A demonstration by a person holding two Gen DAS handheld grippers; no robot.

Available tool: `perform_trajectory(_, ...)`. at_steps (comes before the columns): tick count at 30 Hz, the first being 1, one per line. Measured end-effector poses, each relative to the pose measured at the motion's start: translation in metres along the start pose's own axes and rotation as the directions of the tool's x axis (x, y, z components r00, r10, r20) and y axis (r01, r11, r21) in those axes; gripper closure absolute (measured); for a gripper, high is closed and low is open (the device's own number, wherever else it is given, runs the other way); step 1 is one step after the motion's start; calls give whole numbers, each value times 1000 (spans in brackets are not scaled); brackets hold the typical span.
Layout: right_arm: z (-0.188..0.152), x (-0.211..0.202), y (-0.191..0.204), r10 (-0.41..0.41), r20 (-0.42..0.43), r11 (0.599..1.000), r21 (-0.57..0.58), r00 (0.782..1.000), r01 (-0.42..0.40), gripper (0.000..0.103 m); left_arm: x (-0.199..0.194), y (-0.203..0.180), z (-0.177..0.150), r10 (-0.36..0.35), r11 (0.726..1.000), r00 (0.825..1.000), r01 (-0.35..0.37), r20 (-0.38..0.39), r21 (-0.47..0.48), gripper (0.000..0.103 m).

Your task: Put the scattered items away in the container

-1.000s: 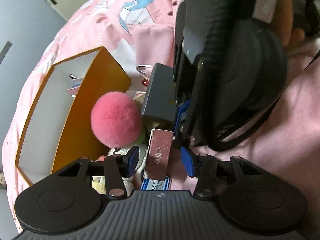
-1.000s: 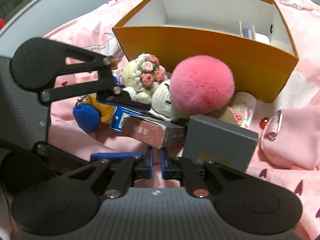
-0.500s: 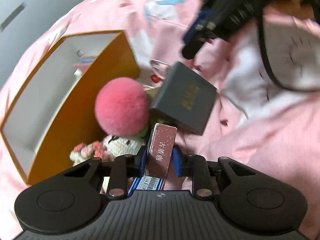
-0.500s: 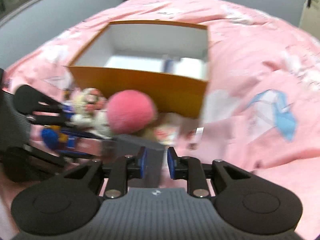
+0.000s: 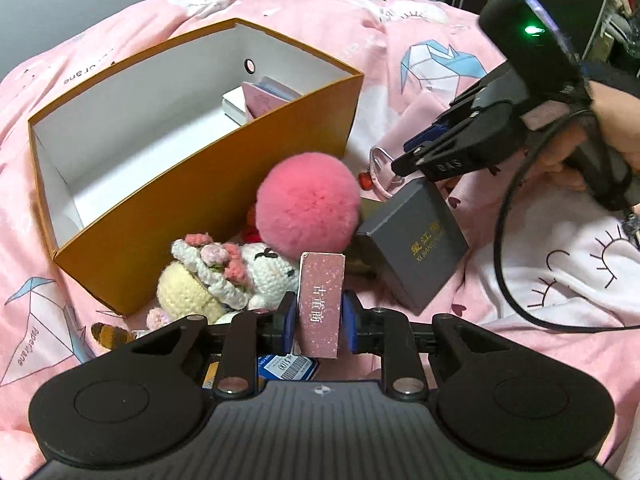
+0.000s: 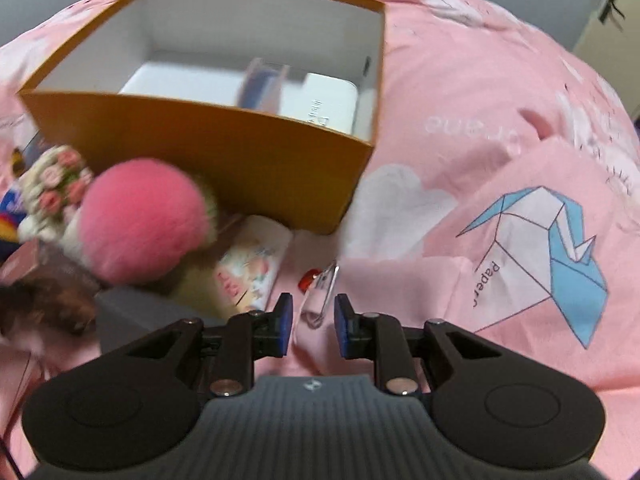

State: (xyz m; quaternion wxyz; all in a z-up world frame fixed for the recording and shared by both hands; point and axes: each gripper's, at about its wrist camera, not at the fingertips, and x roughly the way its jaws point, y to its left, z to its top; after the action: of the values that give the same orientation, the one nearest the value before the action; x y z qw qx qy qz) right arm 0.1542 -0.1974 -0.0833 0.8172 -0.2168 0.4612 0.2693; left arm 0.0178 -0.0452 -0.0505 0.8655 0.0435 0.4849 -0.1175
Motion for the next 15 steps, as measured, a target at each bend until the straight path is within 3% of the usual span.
perform_trajectory(4,3,17,-1,-25,-35,999,31,999,26,80,3,5,-1,-10,1000,1000,10,5,-28,76)
perform_trajectory(8,0,23,-7,23,-45,996,85,999,-19,91,3,7,-3,-15,999,1000,15,12,-47,76)
perform_trajectory(15,-3,-18,-7,46,75,993,104,996,-53,93,-2,6,-5,-5,998,999,7,34,-57,76)
